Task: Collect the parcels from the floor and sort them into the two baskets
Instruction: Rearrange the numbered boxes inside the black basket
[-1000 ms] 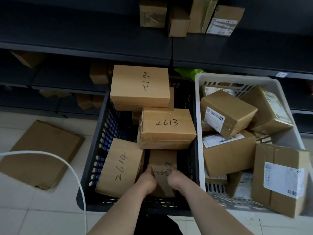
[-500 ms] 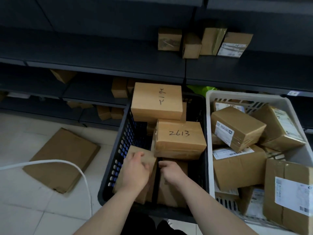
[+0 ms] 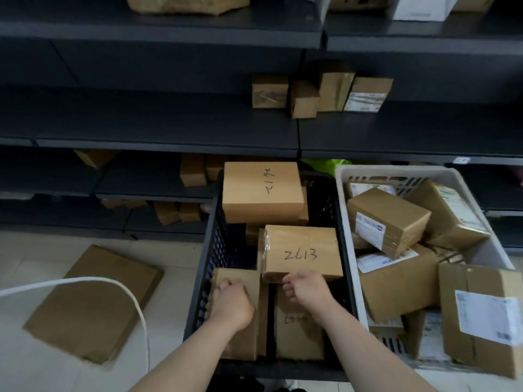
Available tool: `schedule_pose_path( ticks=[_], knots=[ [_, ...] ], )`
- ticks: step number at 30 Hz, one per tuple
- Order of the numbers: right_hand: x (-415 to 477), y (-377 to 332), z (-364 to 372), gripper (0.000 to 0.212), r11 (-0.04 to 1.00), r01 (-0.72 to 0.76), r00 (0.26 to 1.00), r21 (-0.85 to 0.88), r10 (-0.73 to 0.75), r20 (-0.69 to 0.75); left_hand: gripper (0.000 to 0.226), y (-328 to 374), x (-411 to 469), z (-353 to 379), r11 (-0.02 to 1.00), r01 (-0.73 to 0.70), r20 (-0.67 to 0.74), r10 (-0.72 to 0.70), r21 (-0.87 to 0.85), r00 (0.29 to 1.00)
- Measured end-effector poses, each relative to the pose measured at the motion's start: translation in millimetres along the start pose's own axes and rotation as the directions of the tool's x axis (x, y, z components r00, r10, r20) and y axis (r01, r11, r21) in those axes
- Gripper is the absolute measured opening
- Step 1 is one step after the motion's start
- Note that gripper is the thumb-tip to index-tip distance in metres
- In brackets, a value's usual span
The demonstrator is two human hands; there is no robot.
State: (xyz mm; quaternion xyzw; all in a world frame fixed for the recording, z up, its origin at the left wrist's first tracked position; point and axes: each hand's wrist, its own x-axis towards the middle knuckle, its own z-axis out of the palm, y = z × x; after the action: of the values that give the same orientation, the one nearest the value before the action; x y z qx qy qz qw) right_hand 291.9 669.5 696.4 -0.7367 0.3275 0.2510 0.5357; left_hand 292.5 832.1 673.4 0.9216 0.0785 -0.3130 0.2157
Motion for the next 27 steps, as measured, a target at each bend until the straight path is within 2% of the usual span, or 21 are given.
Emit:
schedule_pose_path(
  ticks=[3, 5, 10, 16, 20, 23, 27],
  knots=[
    [-2, -10, -39, 0.018, 0.991, 0.091, 0.955, -0.100, -0.115, -0.272, 0.052, 23, 3, -16, 0.981, -0.076, -0.051, 0.068, -0.177, 0.996],
    [0, -15, -56, 0.026, 0.980, 0.096, 0.930, -0.175, -0.151, -0.334, 0.051, 42, 3, -25, 0.959, -0.124, -0.046, 0.116, -0.254, 0.992],
    [2, -21, -59, 0.050, 0.905, -0.011, 0.975, -0.425, -0.085, -0.207, 0.048, 65, 15, -24, 0.926, -0.133, 0.021, 0.150, -0.354, 0.988],
    [4, -17, -57, 0.053, 0.847, -0.038, 0.979, -0.531, -0.074, -0.188, 0.045, 60, 10, -17, 0.924, -0.109, -0.005, 0.115, -0.366, 0.993],
    [7, -14, -59, 0.054, 0.802, 0.021, 0.982, -0.596, -0.129, -0.139, 0.045, 61, 8, -14, 0.902, -0.105, -0.051, 0.092, -0.418, 0.994],
    [13, -12, -60, 0.068, 0.702, 0.122, 0.971, -0.702, -0.229, -0.061, 0.046, 59, 10, -10, 0.894, -0.081, -0.078, 0.052, -0.442, 0.996],
    [34, -18, -67, 0.093, 0.497, 0.226, 0.941, -0.838, -0.333, 0.057, 0.046, 58, 12, -5, 0.883, -0.051, -0.095, 0.007, -0.467, 0.995]
  ],
)
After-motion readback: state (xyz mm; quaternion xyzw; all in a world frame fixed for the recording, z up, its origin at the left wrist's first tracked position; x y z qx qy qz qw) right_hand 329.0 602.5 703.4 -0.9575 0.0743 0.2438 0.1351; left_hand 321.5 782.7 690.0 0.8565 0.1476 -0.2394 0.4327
